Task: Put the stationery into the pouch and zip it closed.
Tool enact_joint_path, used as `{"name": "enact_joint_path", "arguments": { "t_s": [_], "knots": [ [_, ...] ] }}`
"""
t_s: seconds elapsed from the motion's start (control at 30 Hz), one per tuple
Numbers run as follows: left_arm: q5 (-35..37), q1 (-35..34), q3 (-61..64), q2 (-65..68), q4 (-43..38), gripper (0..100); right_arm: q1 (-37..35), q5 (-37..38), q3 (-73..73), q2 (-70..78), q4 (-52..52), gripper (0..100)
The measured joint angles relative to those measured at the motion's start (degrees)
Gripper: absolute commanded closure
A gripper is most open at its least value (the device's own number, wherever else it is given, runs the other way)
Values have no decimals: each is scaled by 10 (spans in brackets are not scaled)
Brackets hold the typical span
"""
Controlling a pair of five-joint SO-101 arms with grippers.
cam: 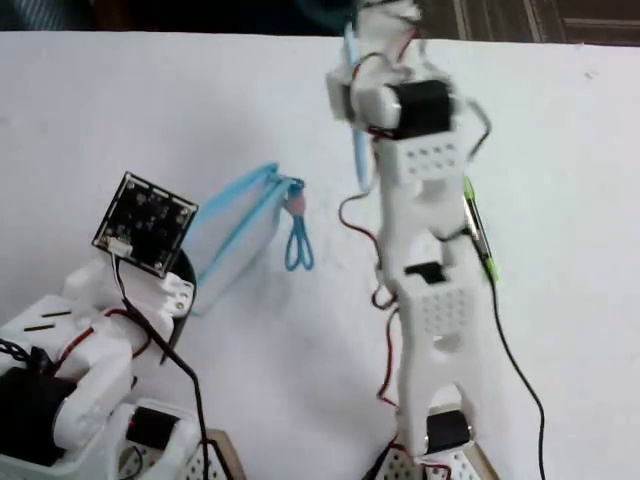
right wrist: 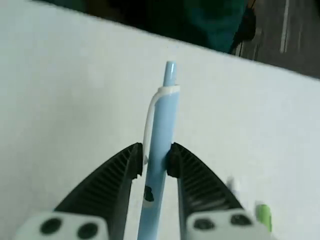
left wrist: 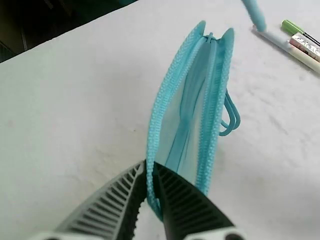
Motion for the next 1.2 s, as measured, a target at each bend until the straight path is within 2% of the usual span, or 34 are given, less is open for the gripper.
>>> {"name": "enact_joint_path", "arguments": {
  "t_s": [0.13,0.23,0.6,0.87,1.03,1.2],
  "knots": [
    [0,0,0,0,0,976,4,-2,23,-111,0,982],
    [0,0,0,0,0,976,1,-2,104,-202,0,982],
    [0,0,0,0,0,976,2,-2,608,-578,0,981],
    [0,0,1,0,-2,976,2,-2,884,-713,-3,981],
    [1,0,3,0,-10,976,1,-2,1073,-740,-112,981],
    [1,0,3,0,-11,976,1,-2,1232,-775,-300,981]
  ]
}}
